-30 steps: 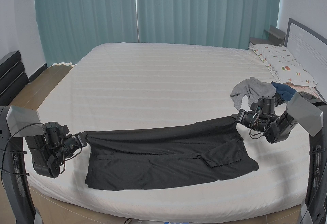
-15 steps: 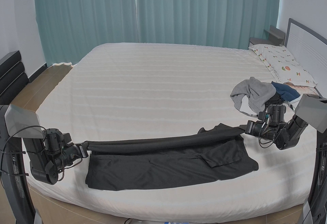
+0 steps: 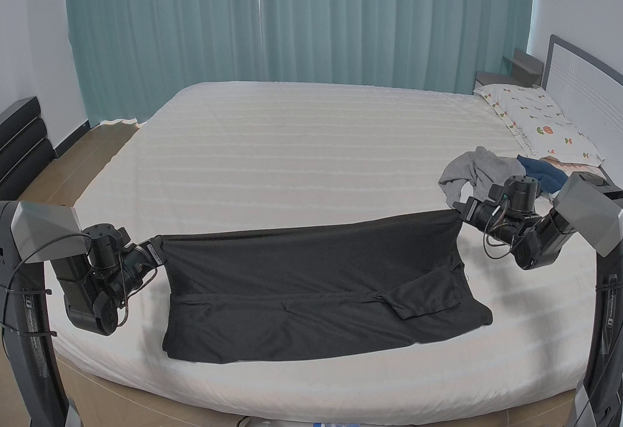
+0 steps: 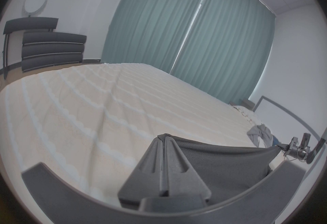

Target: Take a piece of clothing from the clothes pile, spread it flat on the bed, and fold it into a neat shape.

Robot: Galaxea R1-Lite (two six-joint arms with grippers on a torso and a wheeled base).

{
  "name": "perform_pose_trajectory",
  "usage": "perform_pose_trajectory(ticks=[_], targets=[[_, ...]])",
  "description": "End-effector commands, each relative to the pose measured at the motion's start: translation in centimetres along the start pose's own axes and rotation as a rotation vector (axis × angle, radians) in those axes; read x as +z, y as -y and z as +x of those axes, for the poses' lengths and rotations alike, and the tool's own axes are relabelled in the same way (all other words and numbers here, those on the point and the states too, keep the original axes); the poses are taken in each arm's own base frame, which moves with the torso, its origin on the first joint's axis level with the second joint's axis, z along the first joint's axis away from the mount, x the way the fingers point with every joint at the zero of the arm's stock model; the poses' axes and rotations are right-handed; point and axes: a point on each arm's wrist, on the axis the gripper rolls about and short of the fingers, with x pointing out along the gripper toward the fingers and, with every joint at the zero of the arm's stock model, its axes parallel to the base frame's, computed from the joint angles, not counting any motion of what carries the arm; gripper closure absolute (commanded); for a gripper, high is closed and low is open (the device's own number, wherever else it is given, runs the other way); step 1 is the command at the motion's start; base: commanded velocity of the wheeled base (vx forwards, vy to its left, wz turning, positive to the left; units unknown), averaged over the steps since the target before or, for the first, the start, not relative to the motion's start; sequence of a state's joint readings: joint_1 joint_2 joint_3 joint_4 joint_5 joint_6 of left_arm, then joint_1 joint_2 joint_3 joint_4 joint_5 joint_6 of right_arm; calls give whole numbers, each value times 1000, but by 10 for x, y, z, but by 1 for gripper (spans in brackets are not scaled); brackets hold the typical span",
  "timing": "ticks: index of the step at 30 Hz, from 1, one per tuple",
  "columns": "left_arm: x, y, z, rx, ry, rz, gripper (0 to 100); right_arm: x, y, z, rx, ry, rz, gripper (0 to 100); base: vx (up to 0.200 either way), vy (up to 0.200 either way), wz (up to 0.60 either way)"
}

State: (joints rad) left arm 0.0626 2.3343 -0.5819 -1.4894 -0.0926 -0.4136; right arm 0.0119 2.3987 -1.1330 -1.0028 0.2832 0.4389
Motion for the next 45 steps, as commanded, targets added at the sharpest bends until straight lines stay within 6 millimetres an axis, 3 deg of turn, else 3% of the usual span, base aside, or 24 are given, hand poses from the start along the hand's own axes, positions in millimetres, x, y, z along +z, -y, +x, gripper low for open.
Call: perform_pose_trajectory(ticks=[1,9,16,22,31,44,45], targets=[[-6,-2,10,6,7,-42,100,-5,-10,24,17,39,14,100,0,0,0],[-9,-3,5,16,-14,-42,100,-10,-5,10,-3,0,22,100,0,0,0],[-23,-6,-18,13,-105,-2,100,-11,3,-18,-6,-65,32,100,0,0,0],[-45,-12,-44,34,-228,144,100,-38,19,-41,-27,-188,-13,100,0,0,0],[-65,-13,-57,46,-330,160,100,-54,26,-49,-46,-247,-24,100,0,0,0],[-74,-11,-65,48,-385,162,100,-77,32,-50,-58,-320,-34,100,0,0,0],[-75,-11,-65,49,-386,163,0,-78,31,-50,-58,-322,-34,100,0,0,0]])
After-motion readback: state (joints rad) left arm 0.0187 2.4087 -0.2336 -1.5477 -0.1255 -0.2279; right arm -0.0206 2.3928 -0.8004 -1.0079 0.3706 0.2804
